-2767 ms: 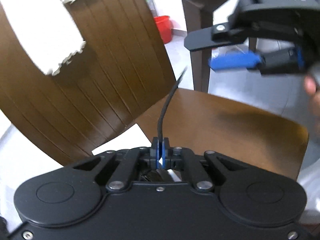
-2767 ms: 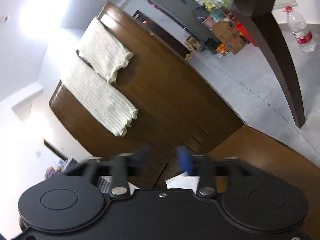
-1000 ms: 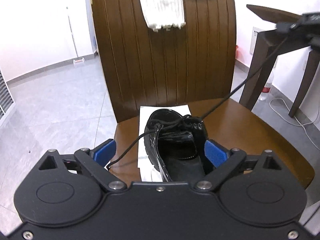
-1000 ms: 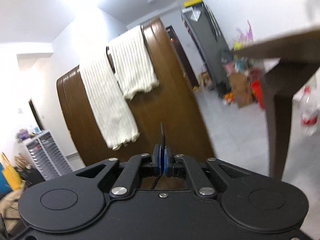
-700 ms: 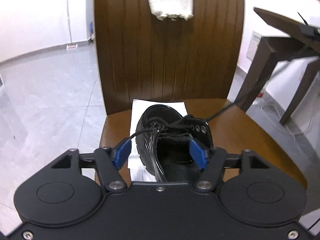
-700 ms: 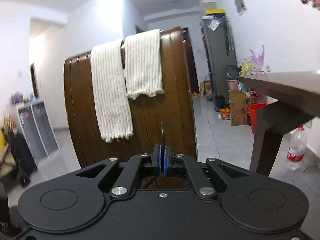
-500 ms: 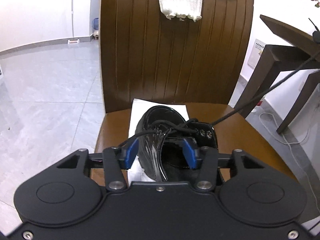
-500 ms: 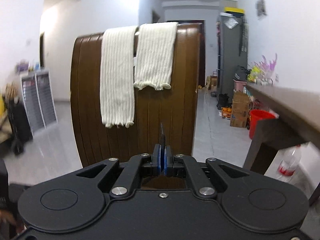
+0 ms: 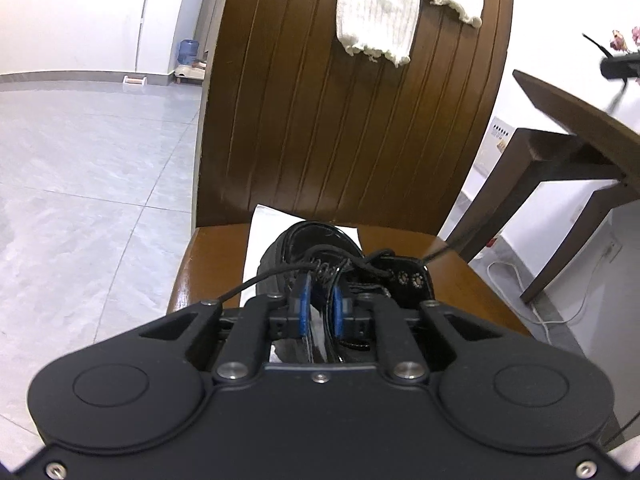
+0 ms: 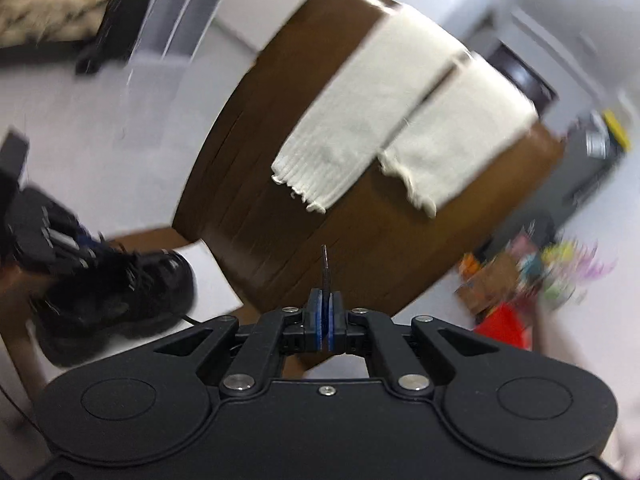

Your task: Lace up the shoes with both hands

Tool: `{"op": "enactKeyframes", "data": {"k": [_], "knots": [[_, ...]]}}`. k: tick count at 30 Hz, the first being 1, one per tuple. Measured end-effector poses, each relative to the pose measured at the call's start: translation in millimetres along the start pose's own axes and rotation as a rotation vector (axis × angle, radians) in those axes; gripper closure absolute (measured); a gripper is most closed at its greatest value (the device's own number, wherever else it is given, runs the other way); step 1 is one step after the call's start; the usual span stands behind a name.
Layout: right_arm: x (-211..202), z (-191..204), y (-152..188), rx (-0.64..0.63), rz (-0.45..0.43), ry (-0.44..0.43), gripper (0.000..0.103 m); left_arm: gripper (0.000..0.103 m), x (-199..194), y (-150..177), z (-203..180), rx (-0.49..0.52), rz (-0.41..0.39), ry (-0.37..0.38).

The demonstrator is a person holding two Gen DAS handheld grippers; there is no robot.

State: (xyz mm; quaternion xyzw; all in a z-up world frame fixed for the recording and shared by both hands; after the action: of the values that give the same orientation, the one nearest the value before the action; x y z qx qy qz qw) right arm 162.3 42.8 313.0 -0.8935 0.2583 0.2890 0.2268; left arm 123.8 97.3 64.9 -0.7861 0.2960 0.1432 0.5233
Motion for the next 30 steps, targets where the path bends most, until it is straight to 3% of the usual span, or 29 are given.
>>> {"op": "enactKeyframes", "data": {"k": [6,15,23,30], "knots": [[-7,4,-25,-0.226,0.106,-0.017,0.100,0.089,3,1,-1,0.023,-0.008,0.010],[-15,34,-46,-0.474,0.212,-0.180,0.100,0.087,0,2,1,0.031,0.005,0.016],[0,83,-67,-0.698,0.232,-0.315,0.100,0.086,-2,4,2,0.037,0.010,0.021],[42,119,-77,-0.695,0.182,-0.406,0.100,0.085,-2,5,9,-0.020,0.011,0.040]]}}
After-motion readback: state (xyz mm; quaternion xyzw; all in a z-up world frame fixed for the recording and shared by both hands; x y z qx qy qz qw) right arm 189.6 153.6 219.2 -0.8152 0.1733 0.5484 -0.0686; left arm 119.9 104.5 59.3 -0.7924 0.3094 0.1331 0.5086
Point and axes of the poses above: each gripper's, at about its wrist camera, not at the fingertips, and x roughly the way its jaws point, z to its left, y to its underside, the point moved 2 cm from there along x, roughly the way its jaws point, and after that the axes turned 9 degrees about -x, right-handed, at the moved point
